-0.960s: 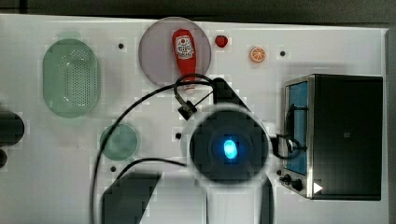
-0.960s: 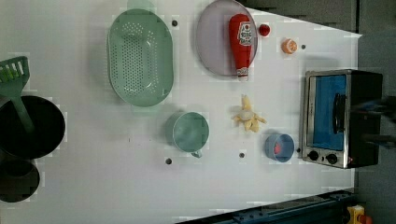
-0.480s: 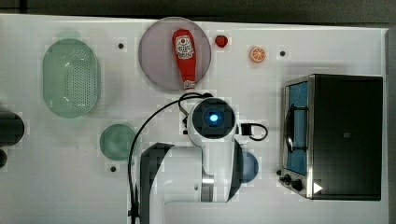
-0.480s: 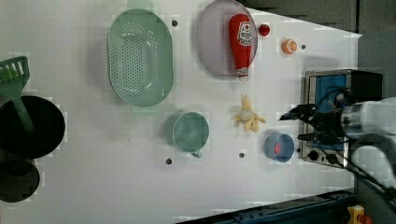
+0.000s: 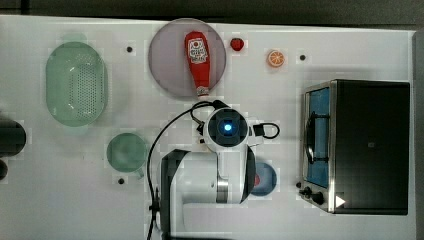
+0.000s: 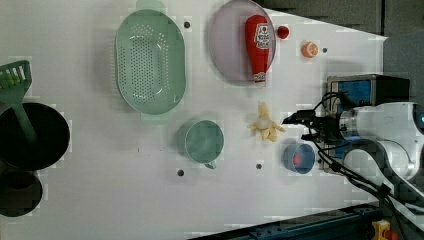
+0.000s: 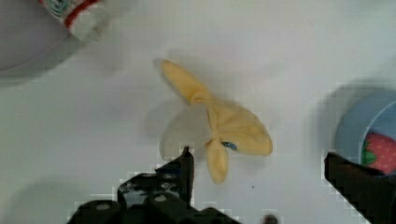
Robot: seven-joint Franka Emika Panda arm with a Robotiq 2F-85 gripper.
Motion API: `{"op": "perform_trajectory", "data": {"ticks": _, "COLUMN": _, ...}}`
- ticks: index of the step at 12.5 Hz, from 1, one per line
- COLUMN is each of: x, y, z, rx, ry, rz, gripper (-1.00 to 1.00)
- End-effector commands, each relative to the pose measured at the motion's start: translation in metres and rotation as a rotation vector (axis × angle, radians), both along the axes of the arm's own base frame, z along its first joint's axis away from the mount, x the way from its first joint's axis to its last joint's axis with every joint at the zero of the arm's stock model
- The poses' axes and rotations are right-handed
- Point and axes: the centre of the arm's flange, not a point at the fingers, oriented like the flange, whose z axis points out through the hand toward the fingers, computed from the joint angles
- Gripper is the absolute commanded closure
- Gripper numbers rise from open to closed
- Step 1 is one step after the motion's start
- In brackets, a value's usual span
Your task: Pick Banana and place it in mug.
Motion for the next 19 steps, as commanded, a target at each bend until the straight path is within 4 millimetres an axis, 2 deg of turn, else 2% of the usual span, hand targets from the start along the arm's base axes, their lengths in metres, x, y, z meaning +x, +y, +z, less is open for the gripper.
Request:
{"op": "perform_trajectory", "data": {"ticks": 1, "x": 0.001, "y": -0.001, "z": -0.031, "rx": 0.016, "ry": -0.005, "rz": 0.055, "gripper": -1.0}}
{"op": "perform_trajectory", "data": {"ticks": 4, "x": -0.001, "y": -0.006, "z": -0.072, "rx": 0.01, "ry": -0.022, "rz": 0.049, "gripper": -1.0}}
{"op": "perform_trajectory", "data": {"ticks": 7, "x": -0.001, "y": -0.006, "z": -0.099, "rx": 0.007, "ry": -0.066, "rz": 0.051, "gripper": -1.0}}
{"op": "perform_trajectory", "data": {"ticks": 8, "x": -0.002, "y": -0.004, "z": -0.104, "rx": 0.008, "ry": -0.065, "rz": 0.054, "gripper": -0.93}}
{"op": "perform_trajectory", "data": {"ticks": 10, "x": -0.003, "y": -0.008, "z": -0.109, "rx": 0.005, "ry": -0.06, "rz": 0.047, "gripper": -0.43}}
{"op": "perform_trajectory", "data": {"ticks": 13, "x": 0.0, "y": -0.008, "z": -0.107, "rx": 0.004, "ry": -0.081, "rz": 0.048, "gripper": 0.25}}
{"op": "perform_trajectory", "data": {"ticks": 15, "x": 0.003, "y": -0.009, "z": -0.098, "rx": 0.003, "ry": -0.097, "rz": 0.047, "gripper": 0.26}}
{"op": "perform_trajectory", "data": {"ticks": 16, "x": 0.007, "y": -0.01, "z": -0.087, "rx": 0.001, "ry": -0.119, "rz": 0.045, "gripper": 0.26}}
{"op": "perform_trajectory", "data": {"ticks": 19, "x": 0.015, "y": -0.013, "z": -0.03, "rx": -0.002, "ry": -0.167, "rz": 0.039, "gripper": 0.26}}
